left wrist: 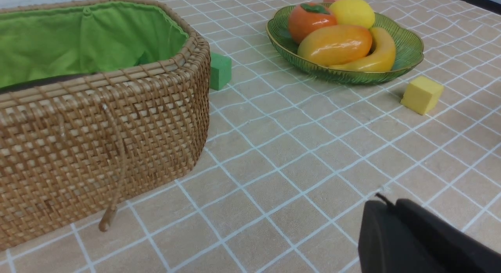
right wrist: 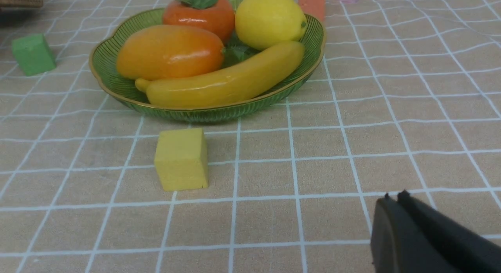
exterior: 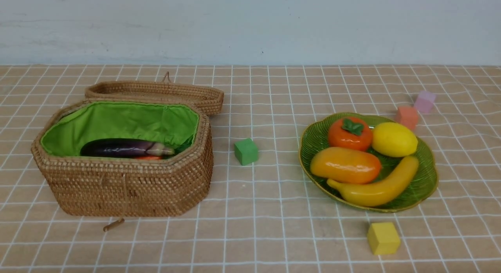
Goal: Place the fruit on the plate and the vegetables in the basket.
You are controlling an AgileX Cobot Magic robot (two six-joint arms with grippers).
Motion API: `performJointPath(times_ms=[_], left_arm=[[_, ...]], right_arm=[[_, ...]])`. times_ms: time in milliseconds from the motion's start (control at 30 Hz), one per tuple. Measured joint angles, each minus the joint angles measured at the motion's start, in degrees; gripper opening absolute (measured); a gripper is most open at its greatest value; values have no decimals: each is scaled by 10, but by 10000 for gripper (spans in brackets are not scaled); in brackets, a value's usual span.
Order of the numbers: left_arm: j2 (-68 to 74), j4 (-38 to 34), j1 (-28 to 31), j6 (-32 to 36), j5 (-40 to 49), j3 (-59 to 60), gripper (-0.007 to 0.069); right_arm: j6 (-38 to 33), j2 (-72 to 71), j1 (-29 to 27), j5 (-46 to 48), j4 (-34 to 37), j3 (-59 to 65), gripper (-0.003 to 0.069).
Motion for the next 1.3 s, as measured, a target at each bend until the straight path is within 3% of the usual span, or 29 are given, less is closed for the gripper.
performJointPath(times_ms=[267, 367, 500, 567, 667, 833, 967, 1300], left_arm=[[0, 4, 1, 4, -9, 26, 32], [-16, -10, 36, 57, -25, 48, 34], [-51, -98, 131, 139, -32, 58, 36], [-91, -170, 225, 192, -48, 69, 24], [-118, -214, 319, 203, -68, 90, -13], [-120, -230, 407, 177, -37, 99, -13], [-120, -227, 409, 159, 47, 102, -13], [-120, -224, 400, 156, 52, 102, -13]], right_arm=[[1, 0, 0, 0, 0, 0, 15], [1, 0, 0, 0, 0, 0, 18], [1, 0, 0, 0, 0, 0, 20], [1, 0, 0, 0, 0, 0, 23], [1, 0, 0, 1, 0, 0, 25], [1, 0, 0, 1, 0, 0, 32], [1, 0, 0, 1, 0, 0, 36], [1, 0, 0, 1, 0, 0, 50]])
